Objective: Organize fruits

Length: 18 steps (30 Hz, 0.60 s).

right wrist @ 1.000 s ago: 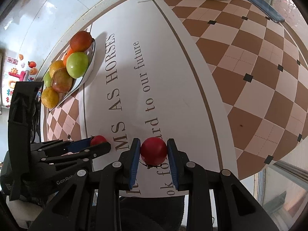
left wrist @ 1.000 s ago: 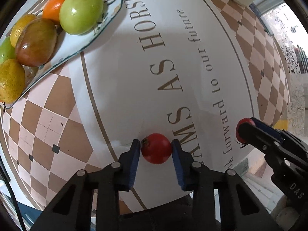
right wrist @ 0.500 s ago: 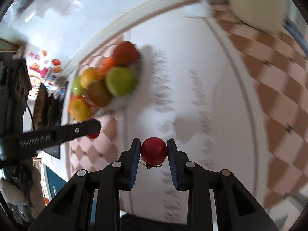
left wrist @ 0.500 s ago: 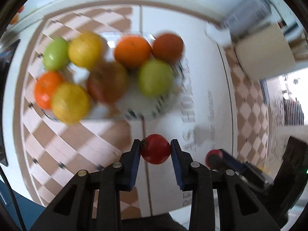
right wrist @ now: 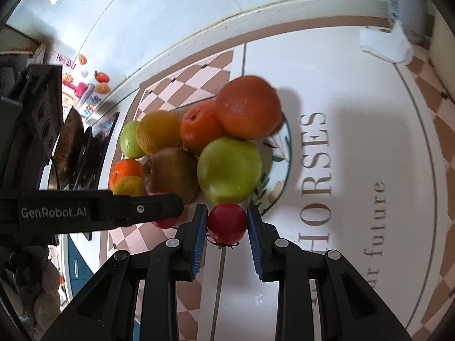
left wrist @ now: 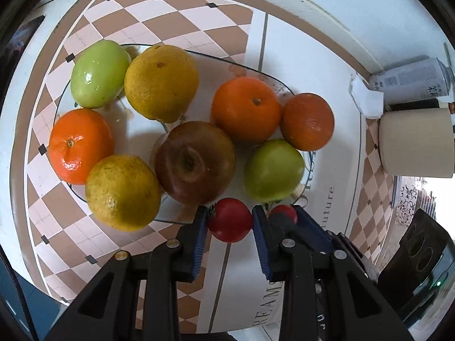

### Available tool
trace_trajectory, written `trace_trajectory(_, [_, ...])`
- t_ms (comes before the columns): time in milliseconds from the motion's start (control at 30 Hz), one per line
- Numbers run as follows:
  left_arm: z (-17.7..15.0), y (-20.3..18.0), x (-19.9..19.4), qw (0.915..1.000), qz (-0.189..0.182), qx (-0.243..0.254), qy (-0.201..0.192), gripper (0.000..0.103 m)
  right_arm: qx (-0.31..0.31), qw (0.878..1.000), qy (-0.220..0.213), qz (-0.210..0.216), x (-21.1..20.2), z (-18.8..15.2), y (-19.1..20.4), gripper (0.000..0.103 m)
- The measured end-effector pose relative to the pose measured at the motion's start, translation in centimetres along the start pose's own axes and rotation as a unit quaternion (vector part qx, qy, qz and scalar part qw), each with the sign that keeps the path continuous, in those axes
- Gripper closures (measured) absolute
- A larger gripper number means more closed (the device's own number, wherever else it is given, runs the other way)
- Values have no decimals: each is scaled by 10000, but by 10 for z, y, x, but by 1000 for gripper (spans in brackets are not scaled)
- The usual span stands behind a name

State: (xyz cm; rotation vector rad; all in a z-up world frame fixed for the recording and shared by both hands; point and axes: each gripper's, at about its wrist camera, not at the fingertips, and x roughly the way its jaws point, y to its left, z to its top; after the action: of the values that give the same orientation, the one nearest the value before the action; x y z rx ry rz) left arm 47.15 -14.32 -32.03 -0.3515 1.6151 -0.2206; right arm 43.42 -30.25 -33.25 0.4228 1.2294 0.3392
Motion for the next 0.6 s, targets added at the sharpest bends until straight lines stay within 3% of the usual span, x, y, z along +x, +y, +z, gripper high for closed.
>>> trace_trajectory(167, [0,-3,1,9999,117,-50,60,73,30,9999,67,123,5,0,-1,68])
trace_trajectory(300, [2,-4,1,9998,176,-65,85,73,-8,9998,-32,-179,-6,2,0,26])
trace_trajectory(433, [1,-7,-4,9996,284,32,19,69,6,9995,-139,-294,-23,0,-4,23])
trace_trajectory(533, [-5,-10,-17,9985,460,242,-188,52,-42,9981,-155,-603,-36,-2,-5,22])
trace_trajectory(600, [-10,-12,-27,9947,817,501,-368,20,-76,9958,-128,-907,-44,-4,-5,11])
